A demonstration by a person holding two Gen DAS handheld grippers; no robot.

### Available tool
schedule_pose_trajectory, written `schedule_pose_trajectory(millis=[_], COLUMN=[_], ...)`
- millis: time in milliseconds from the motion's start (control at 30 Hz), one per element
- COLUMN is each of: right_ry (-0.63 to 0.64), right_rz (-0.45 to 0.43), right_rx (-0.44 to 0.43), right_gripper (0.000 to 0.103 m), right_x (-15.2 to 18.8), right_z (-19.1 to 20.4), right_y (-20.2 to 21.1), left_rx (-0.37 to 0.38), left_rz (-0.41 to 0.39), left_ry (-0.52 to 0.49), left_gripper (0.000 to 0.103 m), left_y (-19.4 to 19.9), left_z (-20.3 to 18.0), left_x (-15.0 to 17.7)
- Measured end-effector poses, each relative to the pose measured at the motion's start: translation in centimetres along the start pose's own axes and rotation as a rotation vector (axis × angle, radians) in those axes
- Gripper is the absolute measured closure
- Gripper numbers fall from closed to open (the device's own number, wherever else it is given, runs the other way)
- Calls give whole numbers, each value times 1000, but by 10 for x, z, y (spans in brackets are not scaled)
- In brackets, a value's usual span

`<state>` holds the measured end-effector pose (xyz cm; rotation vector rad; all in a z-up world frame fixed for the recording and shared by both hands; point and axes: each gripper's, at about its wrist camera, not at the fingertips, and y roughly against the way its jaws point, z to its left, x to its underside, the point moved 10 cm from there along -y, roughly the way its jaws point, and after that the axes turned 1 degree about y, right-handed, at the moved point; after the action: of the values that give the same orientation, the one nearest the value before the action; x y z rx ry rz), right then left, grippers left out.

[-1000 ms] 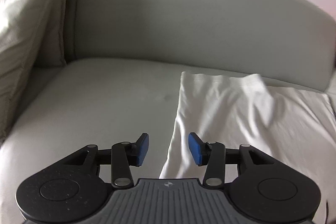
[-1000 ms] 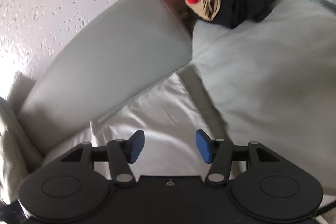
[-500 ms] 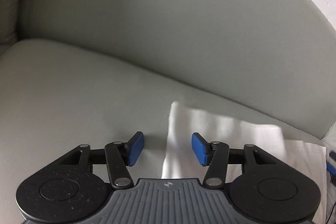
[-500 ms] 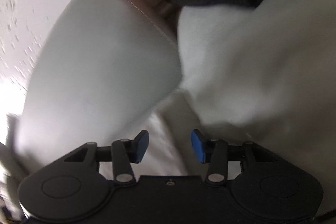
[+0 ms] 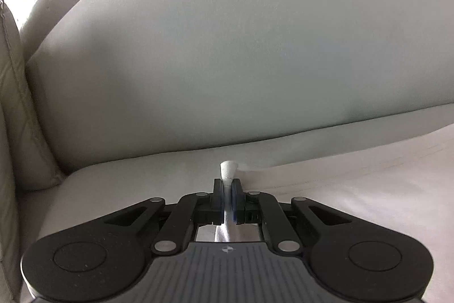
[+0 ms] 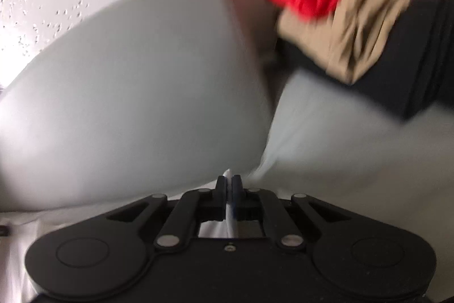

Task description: Fold clothes

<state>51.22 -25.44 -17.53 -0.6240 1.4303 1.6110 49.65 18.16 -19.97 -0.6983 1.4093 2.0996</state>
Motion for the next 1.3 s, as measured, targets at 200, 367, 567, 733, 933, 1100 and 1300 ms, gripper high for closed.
schedule_pose_trajectory(millis=[200,367,567,733,933,1100,1300], right_ry=[66,-157,-185,-148,-189,-226,-185], right_rz=[46,67,-53,-171,-50,157,239], right_rx=[117,-15,-198,-310,-288,-219,-307], right_gripper=[99,79,76,70,67,86,87], right_x=[20,14,-3,-19,-14,53,101], right_z=[-1,-5,14,32,29,26,66], right_y=[-14,23,157,258,239,158,96], left_rx=[-23,13,113,224,266,179,27], left_rz=[11,23,-163,-284,-163,-30,-5], left_ry=[15,156,218,286,273,217,257], left_gripper=[94,81,80,79,79,99,89], left_y=[-4,30,161,258,225,139,84], left_z=[-9,27,68,81,41,6,20], left_x=[6,23,45,58,88,111,134])
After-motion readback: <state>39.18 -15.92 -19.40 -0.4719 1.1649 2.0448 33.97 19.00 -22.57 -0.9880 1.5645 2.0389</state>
